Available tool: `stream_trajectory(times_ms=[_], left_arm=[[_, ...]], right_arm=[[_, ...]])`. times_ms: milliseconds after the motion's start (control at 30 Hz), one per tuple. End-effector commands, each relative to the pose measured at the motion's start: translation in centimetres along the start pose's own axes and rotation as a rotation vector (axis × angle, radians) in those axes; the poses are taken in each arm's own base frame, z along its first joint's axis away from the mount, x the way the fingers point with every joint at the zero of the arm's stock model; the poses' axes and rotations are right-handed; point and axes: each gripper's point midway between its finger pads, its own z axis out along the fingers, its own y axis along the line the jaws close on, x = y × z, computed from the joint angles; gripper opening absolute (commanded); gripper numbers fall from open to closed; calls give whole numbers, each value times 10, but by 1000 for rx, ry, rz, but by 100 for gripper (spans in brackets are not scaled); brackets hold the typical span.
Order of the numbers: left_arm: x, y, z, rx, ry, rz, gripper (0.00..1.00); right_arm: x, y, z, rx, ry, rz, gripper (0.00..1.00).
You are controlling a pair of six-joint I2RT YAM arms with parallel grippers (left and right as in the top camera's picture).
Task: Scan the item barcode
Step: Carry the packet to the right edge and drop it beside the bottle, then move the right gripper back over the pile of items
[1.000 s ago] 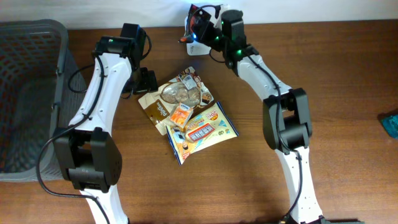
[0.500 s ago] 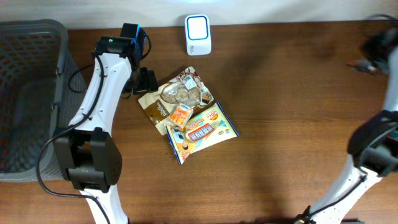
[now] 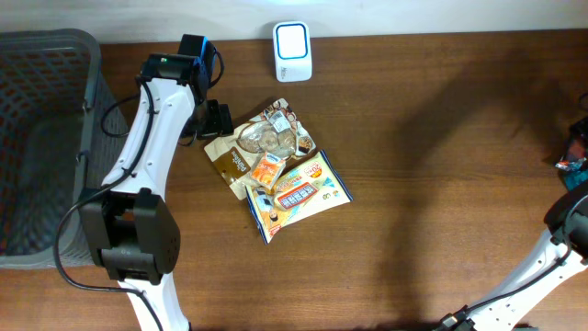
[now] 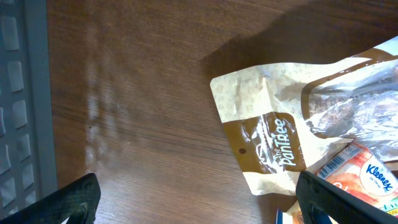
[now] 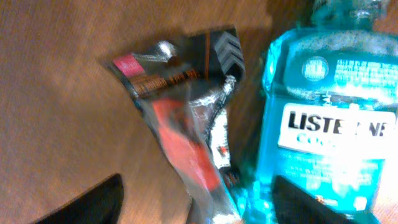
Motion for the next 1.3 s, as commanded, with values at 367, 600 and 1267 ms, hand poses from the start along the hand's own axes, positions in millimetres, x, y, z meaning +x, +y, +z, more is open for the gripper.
stream_trajectory(times_ms=[367, 600, 1267], left_arm=[[0, -1, 1, 2, 2, -17, 99], [0, -1, 1, 2, 2, -17, 99], [0, -1, 1, 2, 2, -17, 99]], right_arm=[[10, -150, -45, 152, 57, 250, 4], [38, -133, 19, 106, 63, 222, 4], [5, -112, 22, 230, -137, 41, 4]])
